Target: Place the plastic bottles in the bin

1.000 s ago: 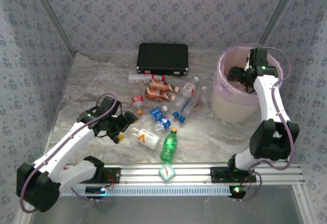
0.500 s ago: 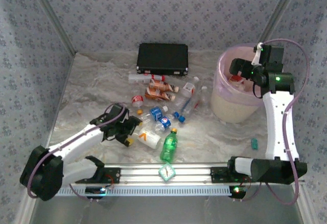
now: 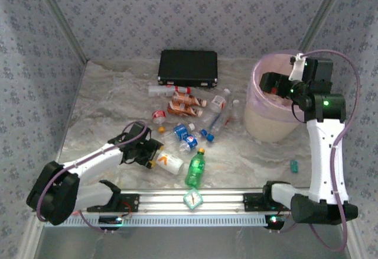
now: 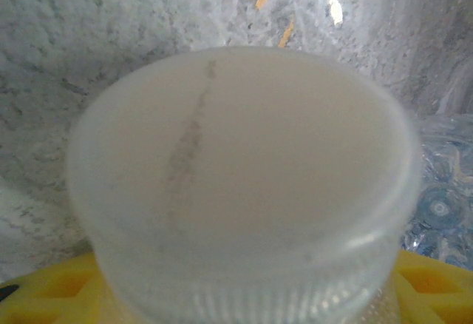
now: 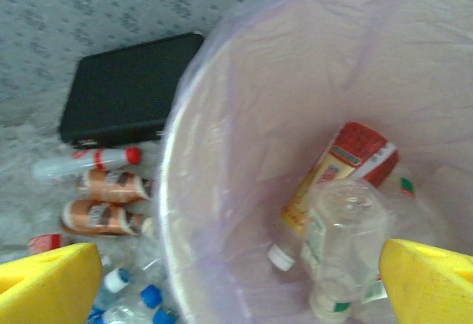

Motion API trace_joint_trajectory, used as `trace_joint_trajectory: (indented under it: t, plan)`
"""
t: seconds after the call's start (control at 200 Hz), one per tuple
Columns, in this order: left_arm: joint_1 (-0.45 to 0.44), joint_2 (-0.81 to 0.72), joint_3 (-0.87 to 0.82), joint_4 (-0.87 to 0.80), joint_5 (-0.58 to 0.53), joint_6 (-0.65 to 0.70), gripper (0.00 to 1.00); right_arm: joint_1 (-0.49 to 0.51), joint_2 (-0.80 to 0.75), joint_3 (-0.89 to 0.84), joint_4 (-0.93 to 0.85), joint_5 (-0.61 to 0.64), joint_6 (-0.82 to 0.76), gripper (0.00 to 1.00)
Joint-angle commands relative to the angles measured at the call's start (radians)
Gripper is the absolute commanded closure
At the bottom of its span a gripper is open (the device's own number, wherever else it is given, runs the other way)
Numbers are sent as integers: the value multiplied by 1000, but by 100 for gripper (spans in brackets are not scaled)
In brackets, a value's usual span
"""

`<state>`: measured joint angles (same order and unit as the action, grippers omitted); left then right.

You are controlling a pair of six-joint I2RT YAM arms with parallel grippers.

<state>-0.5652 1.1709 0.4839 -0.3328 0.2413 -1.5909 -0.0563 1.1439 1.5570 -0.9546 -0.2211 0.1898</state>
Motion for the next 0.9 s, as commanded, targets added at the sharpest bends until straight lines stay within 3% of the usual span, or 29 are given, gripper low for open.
trace_joint_trajectory:
  t: [0.0,0.17,0.305,0.4,0.56,0.894]
  plan:
    - [-7,-42,80,-89,-33,50,40,7,-46,43,-1,-144,29,3]
    - [-2,-50,239,-204,-54,230,44,99,-68,22,59,-210,86,4]
    - [28,-23,341,-230,-87,360,47,315,4,91,0,-156,55,6]
    - [49,-5,391,-155,-75,420,50,444,50,97,-7,-114,77,8]
    - [76,26,492,-131,-115,516,61,637,161,90,-21,-59,91,10]
    - [145,112,678,-69,64,649,69,734,368,97,30,-150,63,16]
